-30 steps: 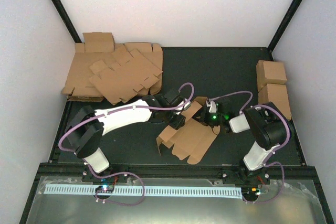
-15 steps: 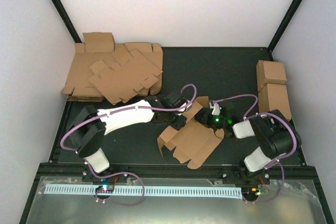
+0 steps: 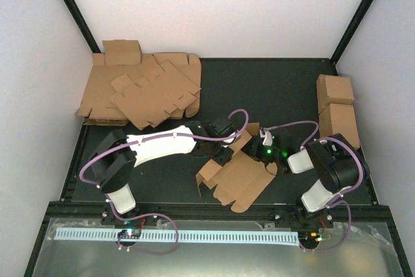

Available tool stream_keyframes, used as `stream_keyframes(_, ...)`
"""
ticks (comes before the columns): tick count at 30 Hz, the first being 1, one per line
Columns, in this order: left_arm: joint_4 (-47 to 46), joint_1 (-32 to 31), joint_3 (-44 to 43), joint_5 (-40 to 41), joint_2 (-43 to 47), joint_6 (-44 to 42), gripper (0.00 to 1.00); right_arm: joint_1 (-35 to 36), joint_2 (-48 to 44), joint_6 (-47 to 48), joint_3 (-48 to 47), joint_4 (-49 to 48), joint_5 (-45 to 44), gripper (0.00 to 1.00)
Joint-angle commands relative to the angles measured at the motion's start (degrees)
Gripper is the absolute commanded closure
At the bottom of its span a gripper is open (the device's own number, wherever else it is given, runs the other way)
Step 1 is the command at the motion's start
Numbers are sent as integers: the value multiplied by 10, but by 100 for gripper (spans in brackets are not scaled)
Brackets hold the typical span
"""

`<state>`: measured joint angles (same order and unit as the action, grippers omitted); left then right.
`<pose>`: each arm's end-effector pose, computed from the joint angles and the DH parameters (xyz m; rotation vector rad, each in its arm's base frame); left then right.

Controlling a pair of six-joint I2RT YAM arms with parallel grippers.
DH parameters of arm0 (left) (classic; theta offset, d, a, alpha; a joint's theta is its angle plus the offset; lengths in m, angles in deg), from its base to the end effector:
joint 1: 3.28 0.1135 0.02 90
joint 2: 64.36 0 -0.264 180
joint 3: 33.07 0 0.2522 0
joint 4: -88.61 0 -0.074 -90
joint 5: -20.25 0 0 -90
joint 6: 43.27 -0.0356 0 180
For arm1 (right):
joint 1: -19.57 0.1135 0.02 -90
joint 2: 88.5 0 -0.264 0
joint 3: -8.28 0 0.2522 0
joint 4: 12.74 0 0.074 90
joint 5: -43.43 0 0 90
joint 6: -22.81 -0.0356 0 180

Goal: Fold the paper box

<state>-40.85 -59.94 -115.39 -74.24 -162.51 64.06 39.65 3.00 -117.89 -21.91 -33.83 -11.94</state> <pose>0.1867 -0.2889 0.2057 0.9726 2.6526 -0.4441 0.2061 0.0969 0.0895 0.3062 2.4656 1.2857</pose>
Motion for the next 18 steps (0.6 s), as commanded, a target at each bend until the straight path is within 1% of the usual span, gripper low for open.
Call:
stream_keyframes(1, -14, -6, -17, -46, 11, 21, 53, 0, 47, -26, 27, -68, 21, 98)
stream_keyframes(4, -24, -10, -14, -67, 9, 30, 53, 5, 71, -32, 32, -82, 15, 98)
stream_keyframes(6, -31, -10, -9, -74, 8, 36, 53, 12, 70, -34, 36, -80, 0, 98)
stream_keyframes(11, -48, -10, 7, -77, 11, 50, 53, 47, 16, -25, 34, 10, -81, 98)
stream_keyframes(14, -50, -10, 6, -74, 7, 52, 53, 58, 1, -27, 31, 40, -111, 98)
stream_keyframes(18, -48, -10, 1, -74, 2, 54, 53, 69, 8, -38, 38, 26, -139, 98)
